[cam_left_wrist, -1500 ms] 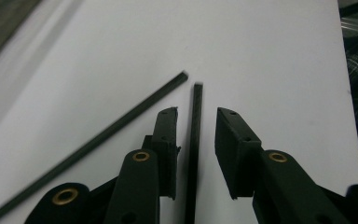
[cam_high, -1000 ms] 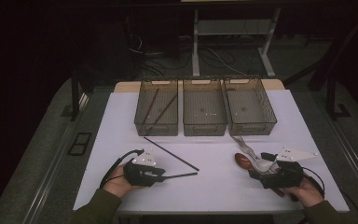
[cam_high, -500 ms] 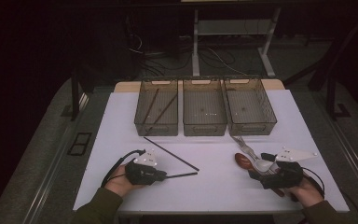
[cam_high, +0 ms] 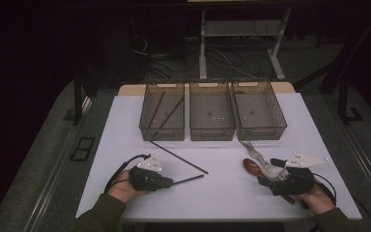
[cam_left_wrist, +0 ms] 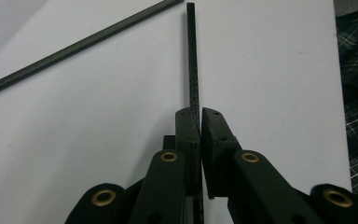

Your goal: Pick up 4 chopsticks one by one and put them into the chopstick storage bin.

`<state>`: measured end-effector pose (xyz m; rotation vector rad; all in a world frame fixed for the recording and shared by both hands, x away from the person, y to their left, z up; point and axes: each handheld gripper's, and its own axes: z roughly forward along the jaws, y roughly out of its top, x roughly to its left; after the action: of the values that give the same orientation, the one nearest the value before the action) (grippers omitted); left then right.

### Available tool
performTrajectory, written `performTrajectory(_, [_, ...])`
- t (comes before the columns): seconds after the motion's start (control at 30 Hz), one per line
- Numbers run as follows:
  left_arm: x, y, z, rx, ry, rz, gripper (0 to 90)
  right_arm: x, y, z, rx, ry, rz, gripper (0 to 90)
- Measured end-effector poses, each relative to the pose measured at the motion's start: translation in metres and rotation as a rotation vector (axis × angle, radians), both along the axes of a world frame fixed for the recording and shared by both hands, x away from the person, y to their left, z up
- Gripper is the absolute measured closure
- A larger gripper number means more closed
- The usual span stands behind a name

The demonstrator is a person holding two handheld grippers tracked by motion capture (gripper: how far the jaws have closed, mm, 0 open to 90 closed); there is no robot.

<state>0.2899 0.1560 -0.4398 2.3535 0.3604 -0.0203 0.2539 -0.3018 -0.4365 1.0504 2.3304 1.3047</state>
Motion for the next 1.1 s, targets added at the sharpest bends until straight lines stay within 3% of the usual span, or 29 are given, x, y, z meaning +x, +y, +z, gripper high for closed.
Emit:
performTrajectory(0.3, [-0.002, -0.001, 0.006, -0.017, 0.003, -0.018, 84.8, 0.0, 0.001, -0.001, 0.016, 0.001, -0.009, 13.4])
performTrajectory(0.5, [-0.001, -0.002, 0.016, -0.06, 0.005, -0.005, 84.8, 0.001, 0.002, -0.002, 0.017, 0.002, -0.014, 13.4])
performTrajectory(1.1, [0.014, -0.013, 0.035, -0.074, 0.004, 0.136, 84.9, 0.002, 0.002, -0.003, 0.004, 0.006, -0.013, 13.4])
